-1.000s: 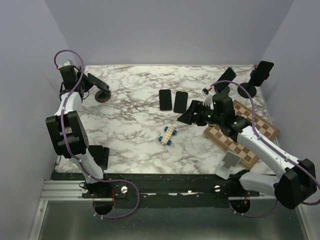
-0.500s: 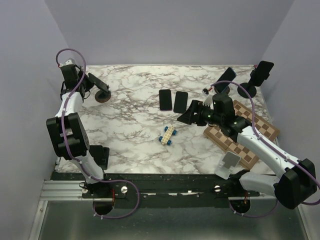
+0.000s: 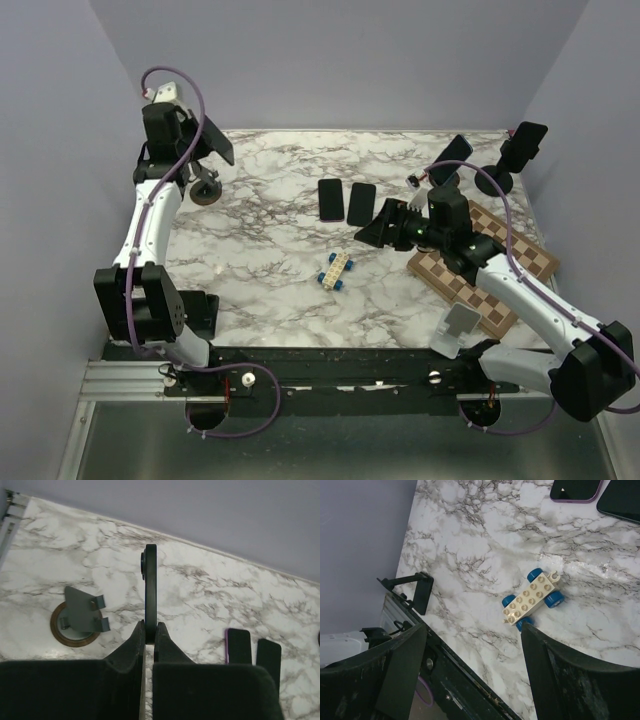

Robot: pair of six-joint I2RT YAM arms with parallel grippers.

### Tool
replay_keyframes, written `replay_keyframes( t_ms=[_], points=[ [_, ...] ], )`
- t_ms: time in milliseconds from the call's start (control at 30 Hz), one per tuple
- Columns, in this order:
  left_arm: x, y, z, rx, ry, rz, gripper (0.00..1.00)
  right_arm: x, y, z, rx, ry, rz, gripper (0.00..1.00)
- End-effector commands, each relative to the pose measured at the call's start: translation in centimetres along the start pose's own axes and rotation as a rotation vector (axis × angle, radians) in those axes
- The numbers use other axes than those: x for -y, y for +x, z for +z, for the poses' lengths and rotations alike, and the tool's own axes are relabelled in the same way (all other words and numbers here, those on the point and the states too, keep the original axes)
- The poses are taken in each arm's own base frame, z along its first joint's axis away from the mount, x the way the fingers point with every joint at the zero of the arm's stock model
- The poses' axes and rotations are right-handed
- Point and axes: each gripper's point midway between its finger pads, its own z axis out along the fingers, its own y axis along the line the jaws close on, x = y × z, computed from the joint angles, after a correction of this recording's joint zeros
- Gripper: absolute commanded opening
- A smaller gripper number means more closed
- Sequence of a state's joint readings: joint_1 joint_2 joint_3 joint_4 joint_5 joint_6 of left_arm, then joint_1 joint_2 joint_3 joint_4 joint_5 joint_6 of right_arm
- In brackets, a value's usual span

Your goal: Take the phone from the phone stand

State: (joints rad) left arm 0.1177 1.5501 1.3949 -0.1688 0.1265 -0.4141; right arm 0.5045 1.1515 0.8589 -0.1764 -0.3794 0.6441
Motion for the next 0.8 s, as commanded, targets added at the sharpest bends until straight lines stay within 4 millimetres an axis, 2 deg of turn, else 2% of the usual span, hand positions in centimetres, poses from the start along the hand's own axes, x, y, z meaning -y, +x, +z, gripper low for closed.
replay_keyframes(
  t_ms=[0,133,267,400,500,767],
  points=[
    [6.7,2.2,-0.1,-0.163,0.199,0.093,0.0,-0.5,-0.2,-0.5,0.016,-0.015,-0.008,0.84],
    [10.4,7.4,0.3,-0.437,0.328,0.039,0.0,-0.7,-0.4,-1.1,0.024,-0.014,-0.014,0.84],
    [11.4,12.2,0.0,-0.636,0.314,0.079,0.0,-0.9,-0.6,-1.7,0.039,-0.01,-0.023,0.84],
    [13.2,15.0,-0.1,-0.748,0.393,0.079,0.0,-1.1,-0.6,-1.9,0.044,-0.013,-0.023,0.84],
    [13.7,16.8,0.1,-0.813,0.411,0.091,0.0,-1.1,-0.4,-2.1,0.041,-0.018,-0.018,0.84],
    [12.8,19.0,2.2,-0.873,0.363,0.092,0.0,-1.4,-0.5,-2.4,0.051,-0.028,-0.023,0.84]
  ],
)
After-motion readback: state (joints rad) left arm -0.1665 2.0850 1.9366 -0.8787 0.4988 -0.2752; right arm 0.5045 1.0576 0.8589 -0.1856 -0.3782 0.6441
